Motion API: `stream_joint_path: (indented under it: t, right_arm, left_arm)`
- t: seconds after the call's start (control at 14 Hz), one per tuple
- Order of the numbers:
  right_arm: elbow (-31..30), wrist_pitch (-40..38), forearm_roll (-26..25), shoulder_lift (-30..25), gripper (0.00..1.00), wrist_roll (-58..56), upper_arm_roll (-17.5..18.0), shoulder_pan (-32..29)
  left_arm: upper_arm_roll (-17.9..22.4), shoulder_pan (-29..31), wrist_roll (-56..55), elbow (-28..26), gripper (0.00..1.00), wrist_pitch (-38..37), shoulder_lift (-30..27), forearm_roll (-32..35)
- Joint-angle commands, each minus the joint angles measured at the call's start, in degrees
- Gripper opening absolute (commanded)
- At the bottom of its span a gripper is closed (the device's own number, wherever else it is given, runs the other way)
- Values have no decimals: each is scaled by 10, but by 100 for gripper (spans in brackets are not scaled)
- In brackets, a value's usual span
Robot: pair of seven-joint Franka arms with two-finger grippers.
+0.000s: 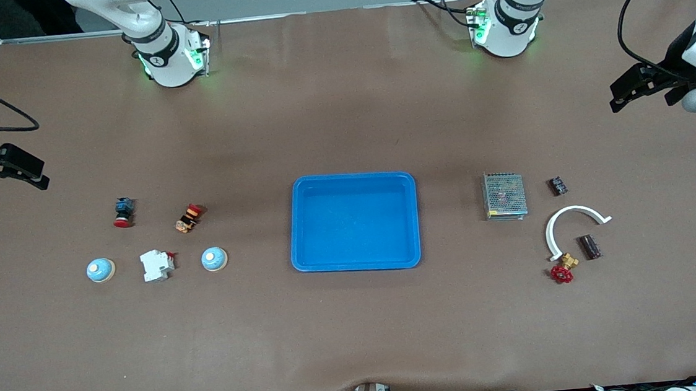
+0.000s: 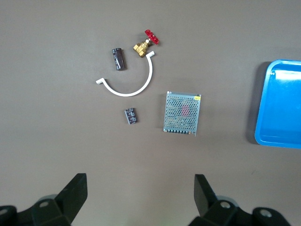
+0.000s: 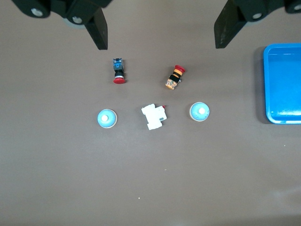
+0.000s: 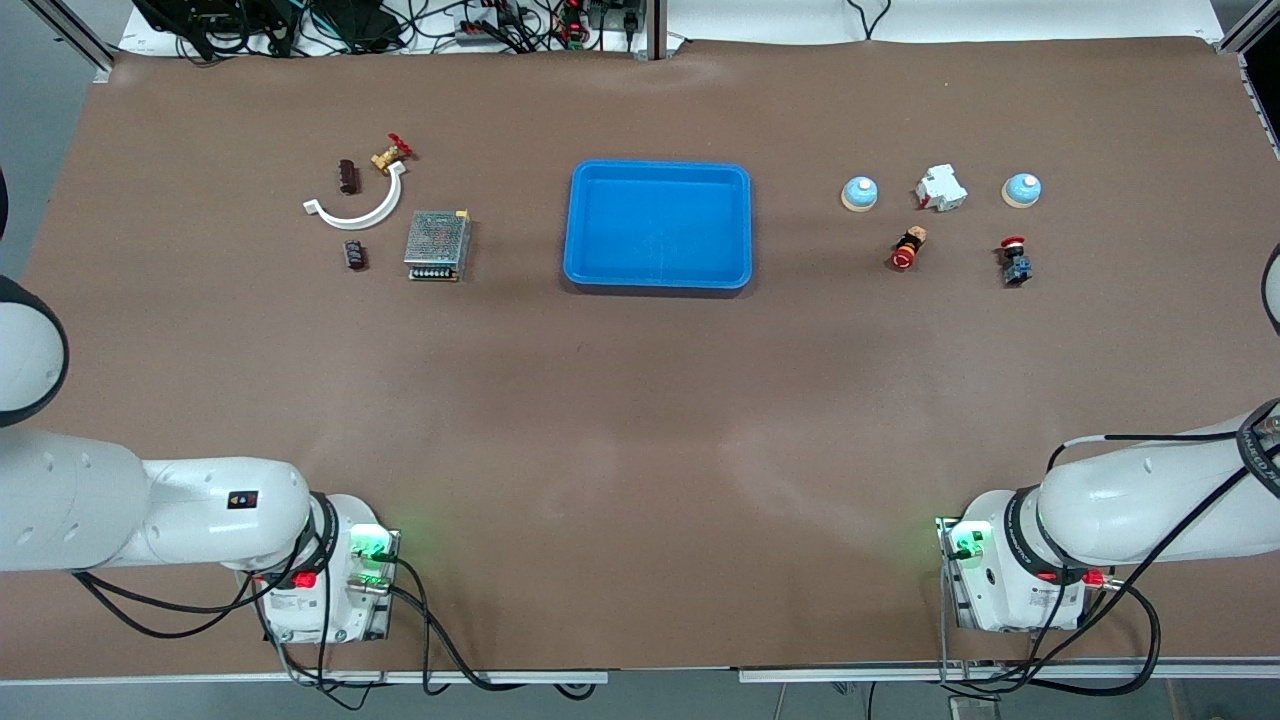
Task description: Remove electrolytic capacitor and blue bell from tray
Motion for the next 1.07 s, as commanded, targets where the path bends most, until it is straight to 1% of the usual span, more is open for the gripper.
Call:
stream_joint_path:
  t: [0.0, 0.07, 0.14, 1.0]
  right_arm:
    - [-13, 1, 26, -14, 100, -6, 5, -14]
    - [-13, 0, 40, -14, 100, -7, 6, -24]
    - [-13, 0, 43, -13, 100, -7, 6, -25]
    - [-15, 0, 37, -13, 100, -8, 6, -25]
  left_arm:
    - [-2, 4, 3, -16, 100, 16, -18, -12]
    - [-2, 4, 4, -16, 100, 16, -17, -11]
    - [-2, 4, 6, -15, 100, 16, -15, -11]
    - [-2, 3, 13, -12, 100, 10, -10, -10]
